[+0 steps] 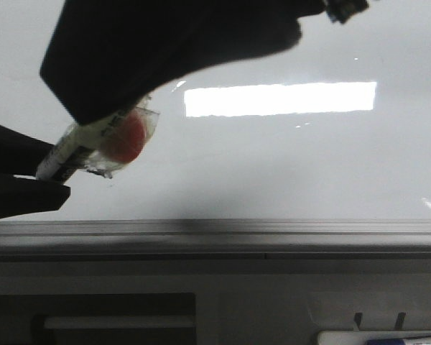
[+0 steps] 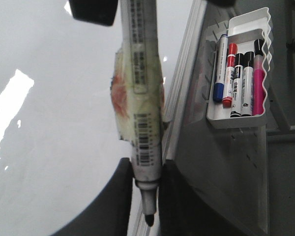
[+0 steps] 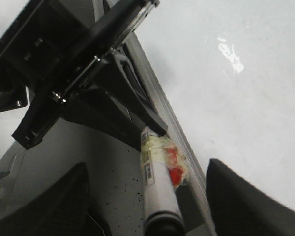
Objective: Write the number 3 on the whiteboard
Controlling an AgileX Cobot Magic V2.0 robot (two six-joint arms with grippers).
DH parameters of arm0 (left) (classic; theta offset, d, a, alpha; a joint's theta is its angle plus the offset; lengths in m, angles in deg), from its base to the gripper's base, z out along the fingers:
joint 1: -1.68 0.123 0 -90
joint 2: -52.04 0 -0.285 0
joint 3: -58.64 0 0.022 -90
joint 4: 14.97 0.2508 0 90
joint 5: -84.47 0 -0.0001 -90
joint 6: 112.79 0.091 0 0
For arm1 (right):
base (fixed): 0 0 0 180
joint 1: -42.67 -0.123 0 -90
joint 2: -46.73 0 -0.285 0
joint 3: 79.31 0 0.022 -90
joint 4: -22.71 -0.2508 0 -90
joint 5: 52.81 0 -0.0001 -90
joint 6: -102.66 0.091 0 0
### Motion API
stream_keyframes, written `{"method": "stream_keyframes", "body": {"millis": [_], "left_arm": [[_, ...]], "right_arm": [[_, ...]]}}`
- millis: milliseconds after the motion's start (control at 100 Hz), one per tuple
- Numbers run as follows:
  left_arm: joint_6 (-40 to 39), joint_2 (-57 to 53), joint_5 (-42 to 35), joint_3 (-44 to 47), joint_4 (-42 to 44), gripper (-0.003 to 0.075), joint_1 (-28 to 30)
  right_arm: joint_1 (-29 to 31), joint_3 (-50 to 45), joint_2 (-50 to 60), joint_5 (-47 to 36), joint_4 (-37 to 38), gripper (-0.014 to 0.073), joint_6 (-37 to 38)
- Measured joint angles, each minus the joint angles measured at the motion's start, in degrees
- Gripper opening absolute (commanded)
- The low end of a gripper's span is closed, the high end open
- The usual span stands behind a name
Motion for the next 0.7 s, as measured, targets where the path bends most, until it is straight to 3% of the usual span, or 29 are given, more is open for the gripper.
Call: {"method": "stream_keyframes", "body": {"millis": [90,190,400,470,600,700], "left_arm": [[0.00,0.00,0.00,0.00,0.09,-0.0020,0.00],[0.00,0.00,0.00,0.00,0.09,-0.0020,0.00],[0.00,0.00,0.00,0.04,0.22,0.0004,0.00],[0.00,0.00,0.00,0.04,0.22,0.0080,0.00],[0.00,0.00,-0.11,0.04,-0.34,0.0317,0.00],[0.00,-0.11,-0.93,0.04,-3.29,0.0447,0.00]], "right_arm": [[0.00,0.00,-0.35,0.21,0.00,0.0241,0.00],[0.00,0.00,-0.46,0.32,0.00,-0.0069,0.00],[0.00,0.10,-0.46,0.58,0.10,-0.0062,-0.08],[0.00,0.10,-0.46,0.58,0.10,-0.0062,-0.12],[0.00,0.10,-0.46,0.67,0.10,-0.0062,-0.12],[0.00,0.10,-0.46,0.85,0.10,-0.0062,-0.12]]}}
